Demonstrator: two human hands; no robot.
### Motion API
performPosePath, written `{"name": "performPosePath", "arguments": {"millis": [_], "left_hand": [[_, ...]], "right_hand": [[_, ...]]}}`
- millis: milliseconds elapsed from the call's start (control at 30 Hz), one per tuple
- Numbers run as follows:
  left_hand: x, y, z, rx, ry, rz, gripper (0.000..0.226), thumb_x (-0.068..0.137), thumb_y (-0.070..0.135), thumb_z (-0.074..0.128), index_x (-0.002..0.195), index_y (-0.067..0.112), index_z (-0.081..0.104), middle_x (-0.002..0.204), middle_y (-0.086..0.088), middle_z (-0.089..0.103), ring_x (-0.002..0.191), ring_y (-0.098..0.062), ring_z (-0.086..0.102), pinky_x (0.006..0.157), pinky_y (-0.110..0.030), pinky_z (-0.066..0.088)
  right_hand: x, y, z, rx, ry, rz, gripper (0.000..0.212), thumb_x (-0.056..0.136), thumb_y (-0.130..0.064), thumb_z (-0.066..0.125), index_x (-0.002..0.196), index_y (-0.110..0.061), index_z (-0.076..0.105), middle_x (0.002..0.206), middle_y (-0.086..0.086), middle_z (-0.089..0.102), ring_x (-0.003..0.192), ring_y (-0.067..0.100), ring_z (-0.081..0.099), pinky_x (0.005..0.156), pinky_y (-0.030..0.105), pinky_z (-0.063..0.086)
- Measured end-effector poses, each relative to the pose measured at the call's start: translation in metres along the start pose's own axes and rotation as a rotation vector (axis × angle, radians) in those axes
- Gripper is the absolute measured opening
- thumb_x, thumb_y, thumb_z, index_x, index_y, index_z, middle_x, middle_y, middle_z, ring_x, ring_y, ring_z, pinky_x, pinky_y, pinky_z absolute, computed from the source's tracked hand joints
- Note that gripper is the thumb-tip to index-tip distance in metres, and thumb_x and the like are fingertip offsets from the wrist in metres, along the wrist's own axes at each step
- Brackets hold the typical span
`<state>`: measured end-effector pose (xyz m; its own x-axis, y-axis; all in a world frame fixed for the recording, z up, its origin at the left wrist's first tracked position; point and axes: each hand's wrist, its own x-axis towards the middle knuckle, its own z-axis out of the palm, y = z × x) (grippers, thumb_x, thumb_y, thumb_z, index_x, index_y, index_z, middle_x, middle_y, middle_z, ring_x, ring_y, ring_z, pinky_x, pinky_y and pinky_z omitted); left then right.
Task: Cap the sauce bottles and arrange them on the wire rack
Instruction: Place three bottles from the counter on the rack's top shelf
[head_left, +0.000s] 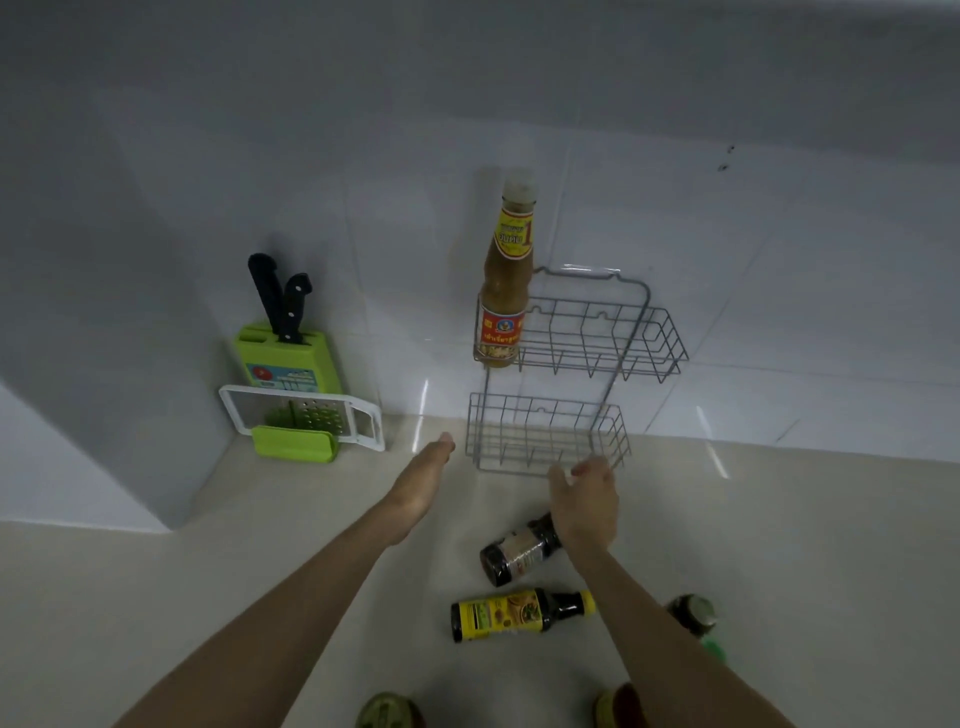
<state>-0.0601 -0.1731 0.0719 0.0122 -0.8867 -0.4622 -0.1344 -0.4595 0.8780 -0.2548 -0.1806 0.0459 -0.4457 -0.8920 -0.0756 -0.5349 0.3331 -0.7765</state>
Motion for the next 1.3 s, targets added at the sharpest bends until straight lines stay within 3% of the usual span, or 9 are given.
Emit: {"name": "performPosePath", "arguments": {"millis": [67, 167, 267, 333, 400, 700, 933, 1167, 1300], "left_hand": [[-0.003, -0.01, 0.0, 0.082, -0.051, -0.032, 0.059, 0.1, 0.049, 0.022, 0.149, 0.017, 0.031, 0.158, -0.004, 0.028, 0.146, -0.023, 0.024, 0.119, -0.04, 0.016], [0.001, -0.018, -0.004, 0.119, -0.059, -0.059, 0.057, 0.1, 0.049, 0.023, 0.147, 0.018, 0.036, 0.156, -0.004, 0.032, 0.144, -0.023, 0.026, 0.117, -0.039, 0.018], [0.004, -0.02, -0.005, 0.114, -0.053, -0.076, 0.057, 0.1, 0.05, 0.024, 0.145, 0.019, 0.039, 0.154, -0.004, 0.036, 0.143, -0.022, 0.03, 0.116, -0.039, 0.02], [0.004, -0.02, -0.003, 0.09, -0.057, -0.071, 0.056, 0.101, 0.047, 0.023, 0.145, 0.016, 0.039, 0.153, -0.004, 0.037, 0.142, -0.022, 0.032, 0.114, -0.035, 0.022], [0.004, -0.019, -0.001, 0.062, -0.056, -0.075, 0.055, 0.102, 0.045, 0.023, 0.145, 0.014, 0.039, 0.153, -0.005, 0.037, 0.142, -0.022, 0.033, 0.114, -0.033, 0.023], [0.003, -0.012, 0.007, 0.03, 0.017, -0.033, 0.058, 0.097, 0.055, 0.028, 0.145, 0.023, 0.035, 0.154, 0.0, 0.035, 0.141, -0.021, 0.032, 0.119, -0.044, 0.021], [0.0, 0.037, 0.007, -0.04, 0.182, 0.176, 0.053, 0.098, 0.052, 0.029, 0.145, 0.027, 0.029, 0.151, -0.002, 0.036, 0.138, -0.022, 0.034, 0.117, -0.046, 0.024], [-0.01, 0.123, 0.006, -0.082, 0.152, 0.444, 0.051, 0.101, 0.046, 0.027, 0.149, 0.029, 0.024, 0.157, 0.003, 0.026, 0.14, -0.015, 0.027, 0.118, -0.045, 0.025], [-0.014, 0.154, 0.011, -0.097, 0.086, 0.41, 0.054, 0.101, 0.048, 0.018, 0.151, 0.028, 0.016, 0.16, 0.002, 0.018, 0.146, -0.02, 0.02, 0.119, -0.043, 0.019]], "right_hand": [[0.01, 0.034, 0.018, -0.072, -0.155, 0.364, 0.075, 0.078, -0.045, 0.069, 0.128, -0.002, 0.035, 0.127, 0.018, 0.049, 0.11, 0.036, 0.054, 0.088, 0.047, 0.051], [0.017, 0.057, 0.036, -0.001, -0.221, 0.622, 0.095, 0.064, -0.052, 0.077, 0.13, -0.004, 0.028, 0.126, 0.018, 0.048, 0.108, 0.036, 0.055, 0.09, 0.05, 0.053], [0.018, 0.054, 0.045, 0.099, -0.287, 0.689, 0.09, 0.066, -0.042, 0.083, 0.129, -0.001, 0.034, 0.112, 0.016, 0.052, 0.09, 0.033, 0.06, 0.065, 0.046, 0.058], [0.024, 0.055, 0.05, 0.233, -0.333, 0.725, 0.078, 0.067, -0.029, 0.087, 0.125, -0.001, 0.043, 0.114, 0.016, 0.056, 0.093, 0.036, 0.061, 0.046, 0.04, 0.052], [0.027, 0.058, 0.05, 0.274, -0.353, 0.721, 0.065, 0.067, -0.021, 0.087, 0.118, -0.001, 0.051, 0.114, 0.02, 0.06, 0.096, 0.038, 0.063, 0.043, 0.038, 0.052], [0.012, 0.04, 0.013, 0.661, -0.471, 0.409, 0.031, 0.081, -0.006, 0.066, 0.111, -0.001, 0.058, 0.1, 0.018, 0.07, 0.088, 0.029, 0.07, 0.072, 0.045, 0.06], [0.0, -0.037, -0.053, 0.863, -0.531, -0.039, 0.043, 0.073, -0.013, 0.079, 0.112, -0.02, 0.061, 0.113, 0.014, 0.068, 0.108, 0.034, 0.064, 0.089, 0.051, 0.054], [0.035, -0.143, -0.107, 0.978, -0.213, -0.43, 0.054, 0.072, -0.018, 0.079, 0.121, -0.024, 0.055, 0.121, 0.012, 0.065, 0.113, 0.027, 0.062, 0.092, 0.044, 0.054], [0.064, -0.171, -0.097, 0.816, -0.109, -0.524, 0.054, 0.074, -0.014, 0.077, 0.119, -0.019, 0.047, 0.121, 0.006, 0.06, 0.111, 0.022, 0.06, 0.089, 0.039, 0.056]]}}
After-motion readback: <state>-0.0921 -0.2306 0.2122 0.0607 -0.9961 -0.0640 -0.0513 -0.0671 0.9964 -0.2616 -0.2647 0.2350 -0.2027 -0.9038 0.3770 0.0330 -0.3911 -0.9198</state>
